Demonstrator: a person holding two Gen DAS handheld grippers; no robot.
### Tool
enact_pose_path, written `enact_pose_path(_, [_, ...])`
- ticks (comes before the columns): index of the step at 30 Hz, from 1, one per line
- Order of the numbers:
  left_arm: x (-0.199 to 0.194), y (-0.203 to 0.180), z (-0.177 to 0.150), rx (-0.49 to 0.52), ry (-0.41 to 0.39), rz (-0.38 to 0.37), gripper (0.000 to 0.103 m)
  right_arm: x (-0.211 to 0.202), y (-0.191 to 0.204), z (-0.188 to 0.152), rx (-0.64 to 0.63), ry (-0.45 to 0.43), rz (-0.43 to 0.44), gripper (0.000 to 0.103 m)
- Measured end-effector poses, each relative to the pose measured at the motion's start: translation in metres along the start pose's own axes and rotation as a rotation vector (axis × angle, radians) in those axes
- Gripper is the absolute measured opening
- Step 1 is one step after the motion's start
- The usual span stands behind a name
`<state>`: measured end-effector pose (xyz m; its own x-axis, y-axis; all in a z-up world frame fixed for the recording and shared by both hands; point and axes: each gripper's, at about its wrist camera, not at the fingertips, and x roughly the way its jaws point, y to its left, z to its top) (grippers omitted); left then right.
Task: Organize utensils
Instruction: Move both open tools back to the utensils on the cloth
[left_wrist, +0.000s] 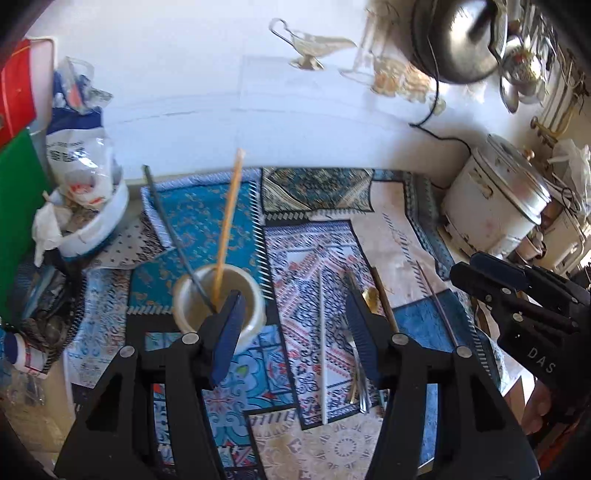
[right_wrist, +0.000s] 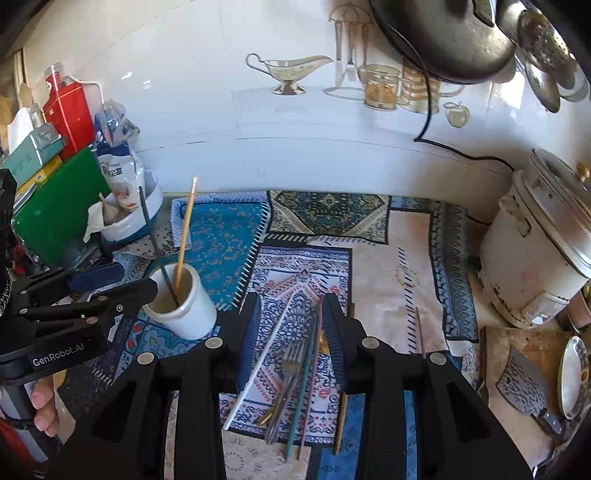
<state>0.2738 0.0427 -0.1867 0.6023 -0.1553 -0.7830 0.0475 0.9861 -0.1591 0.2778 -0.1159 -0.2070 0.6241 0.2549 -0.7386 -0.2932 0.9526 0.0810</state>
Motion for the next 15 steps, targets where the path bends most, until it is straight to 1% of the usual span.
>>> enact_pose_path(5, [0.026, -0.028, -0.007, 0.062, 0.055, -0.007, 0.056, 0.012, -0.031, -0.017, 0.046, 0.069, -0.039, 0.032])
enact_pose_path(8, [0.045, -0.039, -0.011, 0.083, 0.102, -0.021, 0.056, 0.025, -0.048, -0.028, 0.064, 0.122, -0.061, 0.032])
enact_pose_path(13, [0.077, -0.049, -0.022, 0.119, 0.181, -0.011, 0.056, 0.057, -0.068, -0.046, 0.091, 0.227, -0.059, 0.032])
enact_pose_path(15, [0.090, -0.051, -0.027, 0.125, 0.213, -0.007, 0.056, 0.074, -0.073, -0.054, 0.108, 0.274, -0.033, 0.032])
